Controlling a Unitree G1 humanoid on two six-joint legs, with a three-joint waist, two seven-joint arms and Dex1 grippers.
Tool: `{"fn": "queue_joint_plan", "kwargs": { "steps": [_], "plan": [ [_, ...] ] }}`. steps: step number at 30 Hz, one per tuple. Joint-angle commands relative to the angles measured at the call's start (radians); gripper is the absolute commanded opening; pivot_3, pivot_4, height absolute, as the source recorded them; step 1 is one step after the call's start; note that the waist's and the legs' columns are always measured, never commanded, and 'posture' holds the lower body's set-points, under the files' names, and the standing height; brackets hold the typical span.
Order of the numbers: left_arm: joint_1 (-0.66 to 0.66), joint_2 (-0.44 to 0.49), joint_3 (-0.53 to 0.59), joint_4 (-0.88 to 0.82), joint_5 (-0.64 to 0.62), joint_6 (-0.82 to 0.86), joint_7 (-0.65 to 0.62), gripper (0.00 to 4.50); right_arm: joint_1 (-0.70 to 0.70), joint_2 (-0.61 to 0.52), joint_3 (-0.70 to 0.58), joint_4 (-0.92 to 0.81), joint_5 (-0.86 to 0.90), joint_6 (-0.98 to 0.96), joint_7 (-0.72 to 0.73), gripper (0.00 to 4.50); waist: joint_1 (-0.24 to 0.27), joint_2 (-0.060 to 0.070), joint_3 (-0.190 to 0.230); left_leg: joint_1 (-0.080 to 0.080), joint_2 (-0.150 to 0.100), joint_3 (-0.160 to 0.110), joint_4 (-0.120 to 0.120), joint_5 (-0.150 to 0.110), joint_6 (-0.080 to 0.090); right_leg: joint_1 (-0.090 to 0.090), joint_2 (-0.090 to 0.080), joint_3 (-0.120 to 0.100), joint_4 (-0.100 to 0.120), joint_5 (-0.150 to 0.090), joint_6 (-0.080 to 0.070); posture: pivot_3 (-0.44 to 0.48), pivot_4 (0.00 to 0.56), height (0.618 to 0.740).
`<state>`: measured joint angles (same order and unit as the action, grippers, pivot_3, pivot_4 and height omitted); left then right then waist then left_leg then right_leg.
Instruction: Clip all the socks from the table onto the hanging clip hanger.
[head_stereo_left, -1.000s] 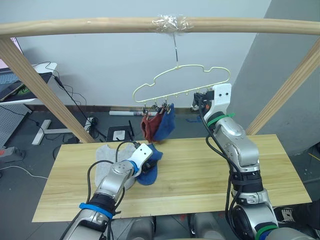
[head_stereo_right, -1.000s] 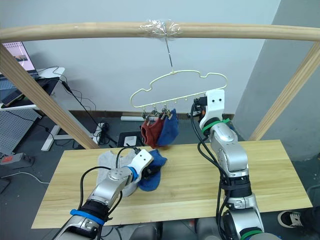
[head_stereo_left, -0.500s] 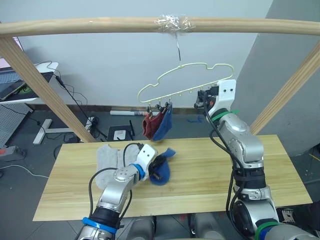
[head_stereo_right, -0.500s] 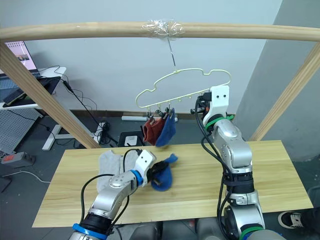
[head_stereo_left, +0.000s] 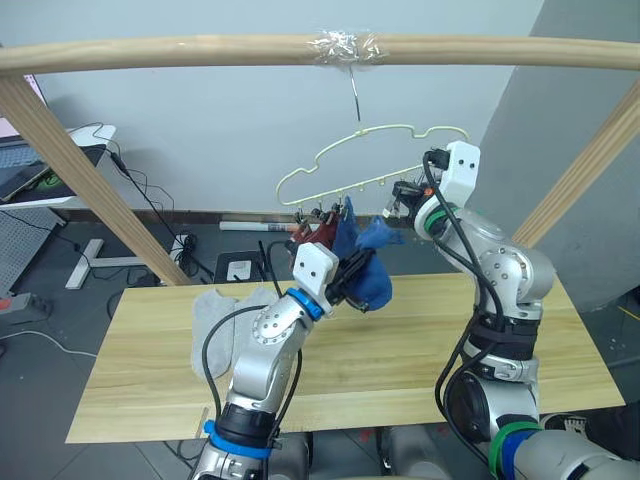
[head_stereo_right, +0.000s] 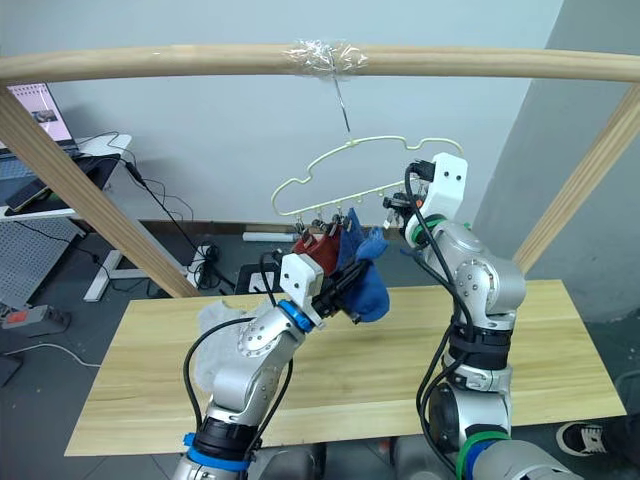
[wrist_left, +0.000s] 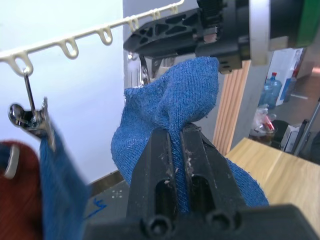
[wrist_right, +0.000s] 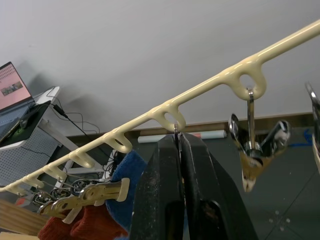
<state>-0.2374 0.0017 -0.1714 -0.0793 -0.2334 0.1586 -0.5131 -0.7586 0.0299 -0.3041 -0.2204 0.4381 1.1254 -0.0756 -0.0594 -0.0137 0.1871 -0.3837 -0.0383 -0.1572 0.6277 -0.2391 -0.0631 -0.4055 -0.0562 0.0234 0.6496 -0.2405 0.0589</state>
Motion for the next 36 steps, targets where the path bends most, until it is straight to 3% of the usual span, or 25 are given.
{"fn": "queue_joint_plan", "kwargs": {
  "steps": [1, 14, 36],
  "plan": [
    [-0.031, -0.023, -0.015, 0.014, -0.005, -0.027, 0.005, 0.02, -0.024, 0.014, -0.035, -0.049, 0.031, 0.039, -0.036, 0.0, -0.001, 0.0, 0.0, 0.0, 0.0, 0.0, 0.0, 0.0, 0.0, 0.0, 0.0, 0.0, 0.0, 0.0, 0.0, -0.122, 0.158, 0.74],
    [-0.065, -0.025, -0.011, 0.073, -0.011, -0.052, -0.005, 0.02, -0.066, 0.054, -0.097, -0.063, 0.082, 0.109, -0.102, 0.0, -0.002, 0.0, 0.0, 0.0, 0.0, 0.0, 0.0, 0.0, 0.0, 0.0, 0.0, 0.0, 0.0, 0.0, 0.0, -0.133, 0.161, 0.74],
    [-0.108, -0.039, -0.009, 0.146, -0.024, -0.059, -0.029, 0.02, -0.076, 0.049, -0.095, -0.049, 0.102, 0.092, -0.128, 0.0, -0.026, 0.001, 0.0, -0.001, 0.0, 0.0, 0.0, 0.0, 0.0, 0.0, 0.0, 0.0, -0.001, 0.0, 0.0, -0.15, 0.163, 0.74]
  ]
}}
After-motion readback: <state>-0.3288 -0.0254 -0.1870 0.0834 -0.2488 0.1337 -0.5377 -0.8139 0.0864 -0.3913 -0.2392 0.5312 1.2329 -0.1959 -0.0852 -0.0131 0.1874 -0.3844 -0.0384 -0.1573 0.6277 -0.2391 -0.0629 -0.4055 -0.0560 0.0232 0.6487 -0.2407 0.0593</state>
